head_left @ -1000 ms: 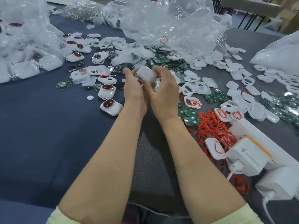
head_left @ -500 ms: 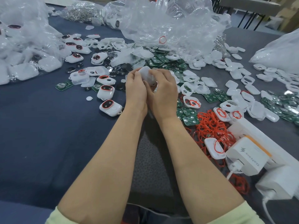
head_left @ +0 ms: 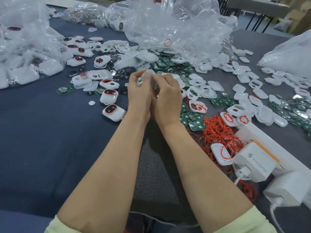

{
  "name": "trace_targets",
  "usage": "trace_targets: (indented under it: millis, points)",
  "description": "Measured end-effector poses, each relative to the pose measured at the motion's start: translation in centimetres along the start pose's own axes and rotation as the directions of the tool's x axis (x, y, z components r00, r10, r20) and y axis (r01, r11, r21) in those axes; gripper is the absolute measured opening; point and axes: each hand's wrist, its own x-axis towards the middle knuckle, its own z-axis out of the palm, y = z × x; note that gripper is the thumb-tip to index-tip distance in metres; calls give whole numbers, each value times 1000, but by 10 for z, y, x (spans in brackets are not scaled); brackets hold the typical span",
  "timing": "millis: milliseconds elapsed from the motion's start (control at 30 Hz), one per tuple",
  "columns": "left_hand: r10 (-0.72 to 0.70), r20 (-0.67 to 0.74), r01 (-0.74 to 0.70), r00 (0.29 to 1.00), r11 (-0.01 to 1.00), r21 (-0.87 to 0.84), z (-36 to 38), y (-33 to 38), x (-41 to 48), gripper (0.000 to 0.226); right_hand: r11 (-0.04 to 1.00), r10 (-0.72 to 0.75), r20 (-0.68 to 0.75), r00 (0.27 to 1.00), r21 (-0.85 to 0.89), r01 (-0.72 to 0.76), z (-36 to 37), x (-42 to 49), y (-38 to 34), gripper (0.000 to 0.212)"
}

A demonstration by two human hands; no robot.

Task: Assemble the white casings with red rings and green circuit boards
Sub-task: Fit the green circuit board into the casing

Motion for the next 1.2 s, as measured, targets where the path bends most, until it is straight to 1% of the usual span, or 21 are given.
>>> trace_targets:
  millis: [67,133,200,300,367,467,500,567,600,633,700,833,967,1033,1067,1100,1167,1200]
  points:
    - [-2,19,2,1000,1000,-1,-2,0,0,12,1000,11,-2,1000,4,-11,0,-1,0,25]
    - [-3,10,3,1000,1000,25,-4,1,1,15,1000,21,18,1000,22,-22,-2,0,0,23]
    - [12,18,-14,1000,997,79,-6,2,2,18,992,56,42,998,114,-61,-6,2,3,21]
    - [54,101,-71,993,982,176,-6,2,0,20,934,198,87,976,286,-215,-15,11,12,16]
    - [63,191,-110,980,963,245,-5,1,-4,19,881,273,158,949,355,-312,-22,17,20,14]
    - [62,285,-161,956,928,336,-3,2,-8,15,789,311,283,907,456,-412,-28,21,31,16]
    - [62,299,-168,952,923,345,-3,2,-9,16,733,325,308,894,516,-444,-30,21,33,13]
    - [58,316,-171,947,923,345,-3,3,-10,17,586,346,355,869,641,-495,-32,21,34,6]
    - [56,321,-172,945,922,346,-3,3,-10,18,544,350,366,862,670,-505,-32,21,34,8]
    - [55,323,-173,945,921,350,-2,3,-10,19,529,355,370,858,678,-511,-32,22,34,10]
    - [58,312,-177,948,913,367,-2,3,-10,17,523,369,367,854,677,-518,-29,21,32,14]
    - [39,276,-142,960,920,364,-1,1,-9,12,574,393,319,863,648,-501,-24,20,30,19]
    - [-28,259,-51,965,955,292,1,3,-10,19,518,431,333,839,670,-532,-24,22,33,18]
    - [-24,243,-46,970,959,280,1,2,-10,16,505,429,333,840,682,-529,-25,23,35,19]
    - [-8,229,-62,973,954,294,1,2,-10,12,514,419,335,844,679,-524,-25,23,36,19]
    - [8,207,-75,978,945,320,1,2,-9,14,527,408,341,847,670,-523,-25,23,35,19]
    - [18,143,-69,990,931,358,0,2,-7,21,560,390,358,848,639,-528,-24,21,34,15]
    - [18,113,-58,993,932,359,0,2,-6,23,597,382,358,852,608,-523,-24,21,34,12]
